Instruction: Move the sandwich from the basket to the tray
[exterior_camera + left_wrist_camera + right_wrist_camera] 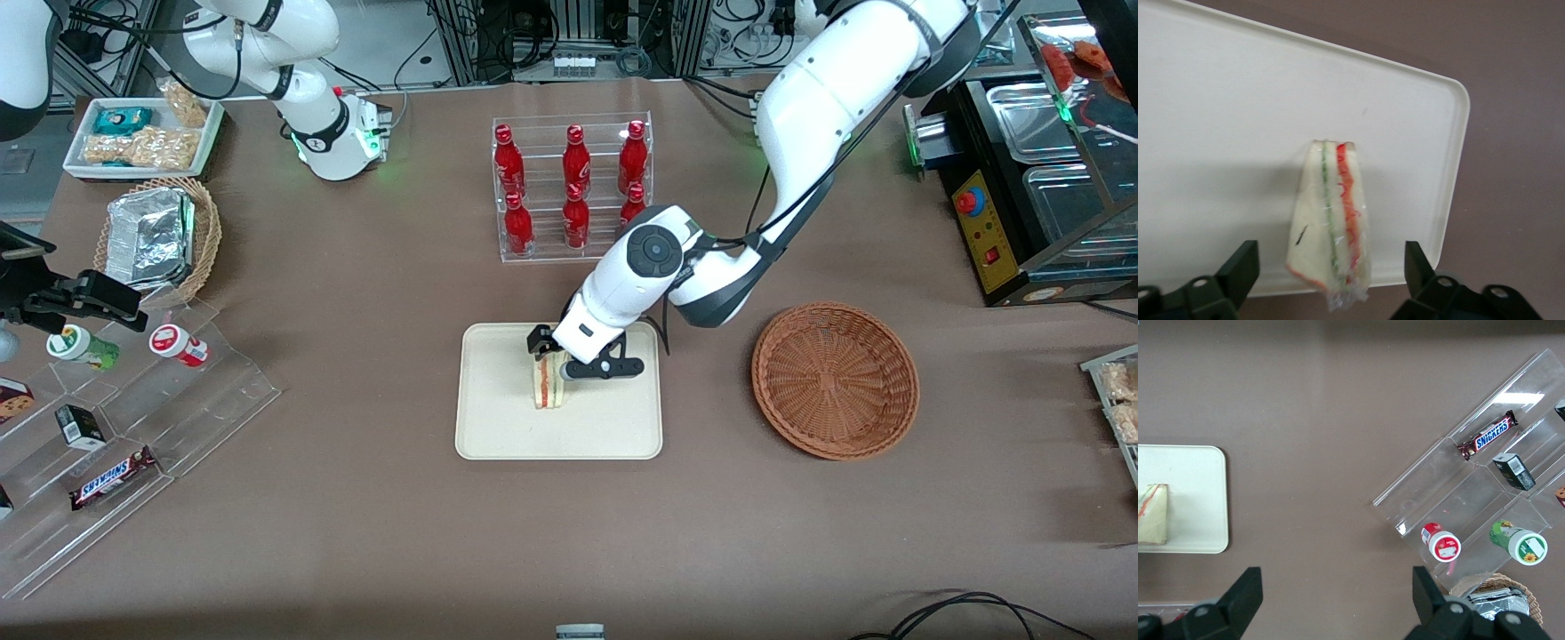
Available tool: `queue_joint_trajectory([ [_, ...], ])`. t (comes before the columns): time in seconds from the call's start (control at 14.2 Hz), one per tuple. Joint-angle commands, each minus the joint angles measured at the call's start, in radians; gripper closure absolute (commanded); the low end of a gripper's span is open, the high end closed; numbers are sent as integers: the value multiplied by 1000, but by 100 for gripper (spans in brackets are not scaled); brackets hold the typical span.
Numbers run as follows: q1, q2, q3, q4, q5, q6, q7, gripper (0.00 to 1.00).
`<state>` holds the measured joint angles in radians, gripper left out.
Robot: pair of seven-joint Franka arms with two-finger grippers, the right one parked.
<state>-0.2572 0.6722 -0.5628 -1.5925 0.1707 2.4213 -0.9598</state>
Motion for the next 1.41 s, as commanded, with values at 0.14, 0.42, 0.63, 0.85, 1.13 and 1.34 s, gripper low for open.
queue_joint_trajectory([
  [0.14,100,-276,46,-14,-10,-379,-28,0],
  [0.42,232,-434,47,-14,-91,-657,82,0],
  [0.63,421,-532,49,-3,-210,-880,361,0],
  [0.85,579,-612,53,0,-232,-953,559,0],
  [1.13,628,-632,82,26,-214,-1036,578,0],
  [1.34,497,-664,284,46,-215,-1050,706,0],
])
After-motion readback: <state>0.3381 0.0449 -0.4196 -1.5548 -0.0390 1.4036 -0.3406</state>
